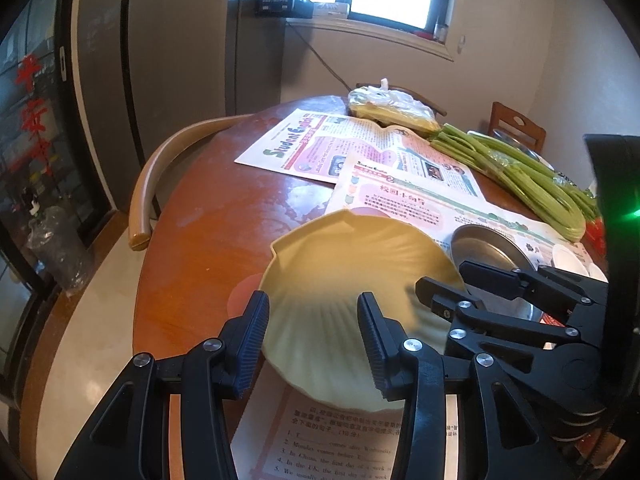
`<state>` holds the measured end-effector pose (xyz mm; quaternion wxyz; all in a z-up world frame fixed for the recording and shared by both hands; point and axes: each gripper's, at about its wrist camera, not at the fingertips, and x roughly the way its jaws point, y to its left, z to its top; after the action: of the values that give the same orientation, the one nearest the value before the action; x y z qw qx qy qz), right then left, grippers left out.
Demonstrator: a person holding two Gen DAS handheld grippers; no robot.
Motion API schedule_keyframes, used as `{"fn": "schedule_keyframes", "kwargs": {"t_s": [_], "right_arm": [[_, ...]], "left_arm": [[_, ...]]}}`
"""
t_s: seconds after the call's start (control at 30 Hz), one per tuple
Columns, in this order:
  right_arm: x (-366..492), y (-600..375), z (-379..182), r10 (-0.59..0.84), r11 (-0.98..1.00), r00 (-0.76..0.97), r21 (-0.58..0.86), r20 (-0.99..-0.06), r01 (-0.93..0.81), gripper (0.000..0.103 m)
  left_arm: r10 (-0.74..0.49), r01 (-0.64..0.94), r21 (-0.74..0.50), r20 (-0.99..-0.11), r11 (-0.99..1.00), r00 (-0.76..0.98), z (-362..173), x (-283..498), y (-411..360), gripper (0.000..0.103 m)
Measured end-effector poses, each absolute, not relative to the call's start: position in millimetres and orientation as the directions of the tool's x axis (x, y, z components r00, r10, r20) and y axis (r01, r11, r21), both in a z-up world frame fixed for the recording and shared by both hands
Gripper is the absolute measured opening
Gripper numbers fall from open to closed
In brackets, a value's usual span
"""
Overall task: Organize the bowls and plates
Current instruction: 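Lift the yellow plate with the left tool toward the orange plate, then lower the yellow plate onto the orange plate and open the left tool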
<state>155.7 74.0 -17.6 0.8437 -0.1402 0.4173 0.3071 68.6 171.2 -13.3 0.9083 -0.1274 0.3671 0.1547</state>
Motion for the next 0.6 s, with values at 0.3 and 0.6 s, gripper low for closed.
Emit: {"fn": "schedule_keyframes", "kwargs": {"t_s": [0.3, 0.6], "right_arm": [[147, 58, -1, 0.456, 0.783, 0.462, 0.095, -0.761, -0.615, 0.041], [132, 34, 24, 0.481, 0.803, 0.503, 0.132, -0.718, -0.581, 0.042]], "left_arm": [[0.2, -0.376, -0.114, -0.688, 0.919, 0.697, -4, 63, 165, 0.052], [0.203, -0.369, -0.114, -0.668, 0.923, 0.716, 10, 56, 157, 0.053]]}}
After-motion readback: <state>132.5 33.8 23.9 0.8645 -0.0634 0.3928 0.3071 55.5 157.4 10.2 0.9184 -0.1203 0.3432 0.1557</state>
